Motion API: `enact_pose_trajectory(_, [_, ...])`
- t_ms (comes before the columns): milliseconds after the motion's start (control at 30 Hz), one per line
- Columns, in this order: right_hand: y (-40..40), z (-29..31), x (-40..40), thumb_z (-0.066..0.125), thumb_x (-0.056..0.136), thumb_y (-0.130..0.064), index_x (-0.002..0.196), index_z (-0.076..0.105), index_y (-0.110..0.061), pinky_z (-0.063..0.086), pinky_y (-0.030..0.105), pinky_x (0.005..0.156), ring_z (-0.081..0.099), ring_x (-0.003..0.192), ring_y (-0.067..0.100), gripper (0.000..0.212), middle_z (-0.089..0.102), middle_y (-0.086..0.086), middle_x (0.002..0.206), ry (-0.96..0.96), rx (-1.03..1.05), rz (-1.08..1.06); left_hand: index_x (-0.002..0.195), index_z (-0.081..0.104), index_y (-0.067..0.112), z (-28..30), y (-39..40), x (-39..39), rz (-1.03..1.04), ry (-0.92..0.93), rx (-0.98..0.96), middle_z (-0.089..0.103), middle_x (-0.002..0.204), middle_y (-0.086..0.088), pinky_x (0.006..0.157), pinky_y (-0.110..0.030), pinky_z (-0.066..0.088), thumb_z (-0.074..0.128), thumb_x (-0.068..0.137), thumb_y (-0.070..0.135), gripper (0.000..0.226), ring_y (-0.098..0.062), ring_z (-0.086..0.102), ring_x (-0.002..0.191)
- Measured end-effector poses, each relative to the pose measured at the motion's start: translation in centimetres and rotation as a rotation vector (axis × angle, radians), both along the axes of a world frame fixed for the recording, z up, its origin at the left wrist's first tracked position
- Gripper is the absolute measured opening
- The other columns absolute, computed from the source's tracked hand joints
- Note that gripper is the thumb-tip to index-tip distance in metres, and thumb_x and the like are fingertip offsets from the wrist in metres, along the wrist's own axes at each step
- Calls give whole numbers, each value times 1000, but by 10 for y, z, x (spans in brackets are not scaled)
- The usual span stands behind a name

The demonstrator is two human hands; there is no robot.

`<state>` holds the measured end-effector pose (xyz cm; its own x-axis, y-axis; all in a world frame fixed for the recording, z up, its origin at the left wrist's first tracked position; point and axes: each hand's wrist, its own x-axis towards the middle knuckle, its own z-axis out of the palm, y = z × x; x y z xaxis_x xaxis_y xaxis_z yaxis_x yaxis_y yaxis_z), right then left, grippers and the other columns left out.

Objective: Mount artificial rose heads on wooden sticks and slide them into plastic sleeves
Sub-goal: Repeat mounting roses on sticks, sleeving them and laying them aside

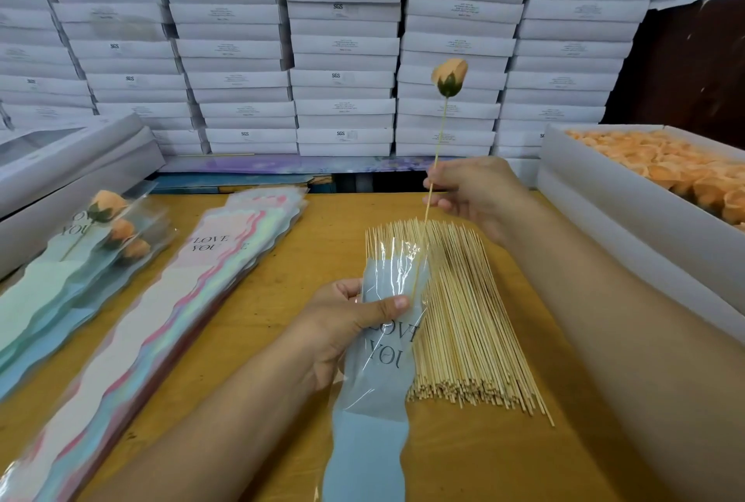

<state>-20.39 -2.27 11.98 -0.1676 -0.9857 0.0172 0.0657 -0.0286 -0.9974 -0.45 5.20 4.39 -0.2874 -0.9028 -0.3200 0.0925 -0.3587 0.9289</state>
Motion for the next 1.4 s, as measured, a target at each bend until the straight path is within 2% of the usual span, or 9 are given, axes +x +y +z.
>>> enact_pose_trajectory(133, [10, -13, 8, 70, 89, -3, 89, 71, -4, 55, 18, 52, 73, 65, 16, 2, 75, 6, 73, 60, 28, 80, 117, 69, 2, -1, -1, 0, 27, -6, -15, 77, 97, -19, 61, -36, 61, 88, 56, 18, 66, -28, 76, 75])
enact_pose_trajectory(400, [24, -33, 22, 80, 80, -18, 89, 76, -16, 51, 28, 79, 68, 94, 15, 10, 77, -4, 86, 114, 126, 211, 115, 69, -1, -1, -2, -1, 62, 45, 2, 76, 99, -22, 70, -40, 63, 87, 63, 16, 58, -30, 75, 78])
enact_pose_trajectory(600, [30, -38, 24, 79, 82, -14, 89, 78, -13, 54, 32, 75, 66, 85, 17, 7, 75, 1, 83, 102, 155, 241, 110, 71, 0, -1, 0, -2, 50, 95, -1, 75, 99, -24, 65, -38, 62, 86, 63, 12, 51, -31, 76, 77])
enact_pose_trajectory(733, [30, -27, 20, 73, 88, -21, 100, 74, -8, 53, 30, 75, 67, 87, 16, 17, 76, 4, 94, 137, 163, 297, 113, 70, 0, 0, 2, -3, 26, 74, -4, 75, 100, -23, 71, -42, 63, 86, 63, 12, 54, -33, 75, 81])
enact_pose_trajectory(867, [20, -8, 17, 70, 92, -20, 98, 68, -10, 54, 26, 70, 69, 81, 15, 12, 77, 3, 88, -7, 113, 204, 121, 65, -2, 1, 6, -6, 2, 50, 7, 75, 104, -23, 79, -44, 62, 86, 64, 12, 62, -35, 74, 90])
enact_pose_trajectory(1033, [6, 8, 12, 65, 95, -15, 95, 66, -13, 52, 22, 63, 72, 75, 14, 2, 78, 2, 78, -51, 67, 75, 119, 66, -4, 1, 7, -6, 0, 73, 7, 75, 101, -23, 64, -37, 62, 83, 68, 8, 54, -30, 75, 78])
enact_pose_trajectory(1233, [10, -9, 10, 72, 89, -17, 107, 73, -9, 52, 27, 77, 68, 87, 13, 20, 77, 3, 98, 36, 122, 104, 118, 67, -2, 1, 3, -5, 46, 117, 9, 76, 98, -22, 61, -36, 61, 84, 63, 11, 60, -28, 74, 71])
enact_pose_trajectory(1333, [17, -20, 11, 74, 87, -21, 103, 73, -12, 49, 28, 77, 65, 85, 11, 18, 74, -3, 91, 78, 161, 156, 106, 71, 1, 0, 2, -5, 67, 123, -16, 77, 94, -20, 61, -35, 62, 85, 60, 13, 50, -25, 73, 68])
enact_pose_trajectory(1400, [21, -26, 11, 75, 86, -21, 101, 73, -12, 50, 29, 78, 63, 85, 13, 17, 72, -2, 90, 109, 177, 197, 107, 70, 2, 1, 2, -4, 81, 130, -8, 77, 94, -19, 62, -36, 62, 86, 59, 13, 51, -25, 72, 68])
